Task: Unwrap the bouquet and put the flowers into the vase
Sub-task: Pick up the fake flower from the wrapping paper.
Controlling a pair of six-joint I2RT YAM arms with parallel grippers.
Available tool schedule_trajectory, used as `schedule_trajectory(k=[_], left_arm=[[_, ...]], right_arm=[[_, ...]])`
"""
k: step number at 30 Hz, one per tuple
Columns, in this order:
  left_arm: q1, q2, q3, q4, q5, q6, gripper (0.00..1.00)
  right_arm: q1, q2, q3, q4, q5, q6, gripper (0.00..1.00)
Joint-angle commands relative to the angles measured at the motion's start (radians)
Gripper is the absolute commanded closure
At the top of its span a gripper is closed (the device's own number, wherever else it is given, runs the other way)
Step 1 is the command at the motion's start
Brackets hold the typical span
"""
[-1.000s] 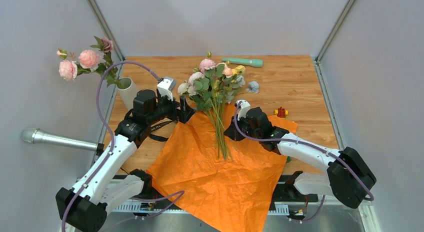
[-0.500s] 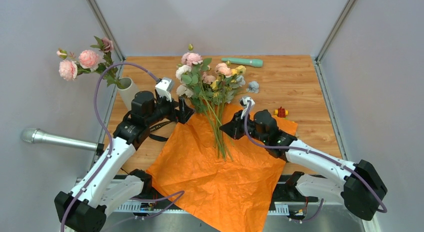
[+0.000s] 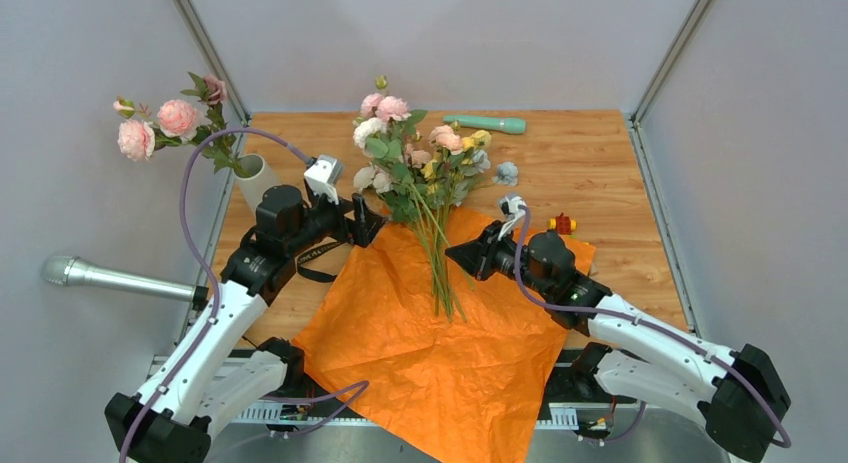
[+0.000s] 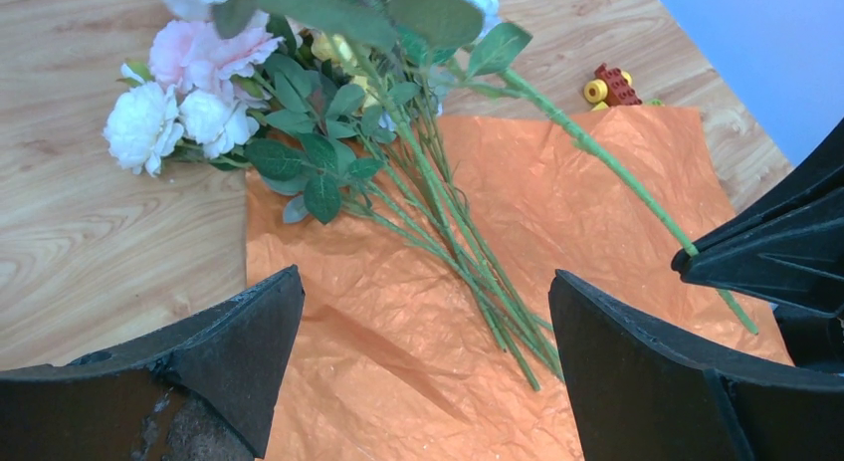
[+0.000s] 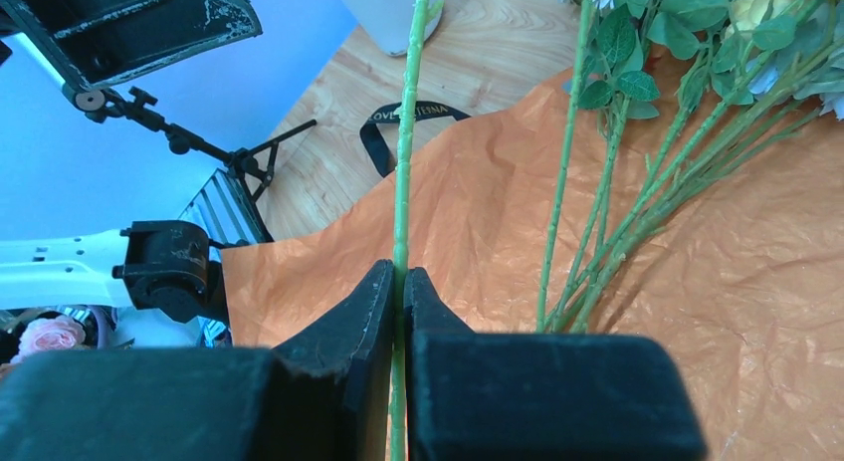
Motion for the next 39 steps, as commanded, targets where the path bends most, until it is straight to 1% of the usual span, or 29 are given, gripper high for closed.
schedule_trajectory(k=[1, 3, 5, 6, 7, 8, 10, 12, 17, 25, 32, 34, 36, 37, 38, 39], left_arm=[[0.006, -0.036, -0.009, 0.046, -0.028, 0.008, 0.0], [0.006, -0.038, -0.024, 0.078, -0.026, -0.041, 0.0], [0.006, -0.039, -0.053, 0.145, 0.002, -0.132, 0.0], [0.006, -0.039, -0.065, 0.209, 0.019, -0.204, 0.0], [0.005, -0.036, -0.088, 0.234, 0.024, -0.243, 0.0], [0.006, -0.033, -0.108, 0.312, 0.036, -0.313, 0.0], [0.006, -0.018, -0.13, 0.406, 0.057, -0.402, 0.0], [0.006, 0.0, -0.143, 0.467, 0.066, -0.462, 0.0], [0.006, 0.014, -0.159, 0.597, 0.072, -0.573, 0.0], [0.006, 0.03, -0.187, 0.708, 0.089, -0.693, 0.0], [0.005, 0.065, -0.185, 0.732, 0.115, -0.735, 0.0], [0.006, 0.068, -0.186, 0.749, 0.124, -0.74, 0.05], [0.006, 0.067, -0.183, 0.743, 0.129, -0.731, 0.14], [0.006, 0.064, -0.182, 0.737, 0.131, -0.724, 0.26], [0.005, 0.061, -0.178, 0.723, 0.133, -0.72, 0.31], [0.005, 0.056, -0.177, 0.713, 0.134, -0.711, 0.43]], right_arm=[[0.005, -0.07, -0.019, 0.105, 0.039, 0.042, 1.0], [0.006, -0.087, -0.036, 0.113, 0.037, 0.049, 1.0], [0.008, -0.097, -0.052, 0.114, 0.038, 0.05, 1.0], [0.007, -0.1, -0.061, 0.114, 0.043, 0.051, 1.0], [0.009, -0.104, -0.07, 0.115, 0.048, 0.053, 1.0], [0.009, -0.108, -0.079, 0.118, 0.051, 0.057, 1.0], [0.013, -0.117, -0.092, 0.126, 0.05, 0.061, 1.0], [0.017, -0.126, -0.103, 0.139, 0.047, 0.061, 1.0], [0.031, -0.142, -0.121, 0.158, 0.03, 0.052, 1.0], [0.055, -0.158, -0.13, 0.185, -0.046, 0.032, 1.0], [0.088, -0.14, -0.102, 0.19, -0.093, -0.002, 1.0], [0.097, -0.124, -0.093, 0.189, -0.103, -0.006, 1.0], [0.101, -0.112, -0.088, 0.189, -0.104, -0.009, 1.0], [0.103, -0.107, -0.086, 0.191, -0.102, -0.009, 1.0], [0.105, -0.103, -0.086, 0.193, -0.101, -0.009, 1.0], [0.106, -0.1, -0.085, 0.195, -0.1, -0.009, 1.0]])
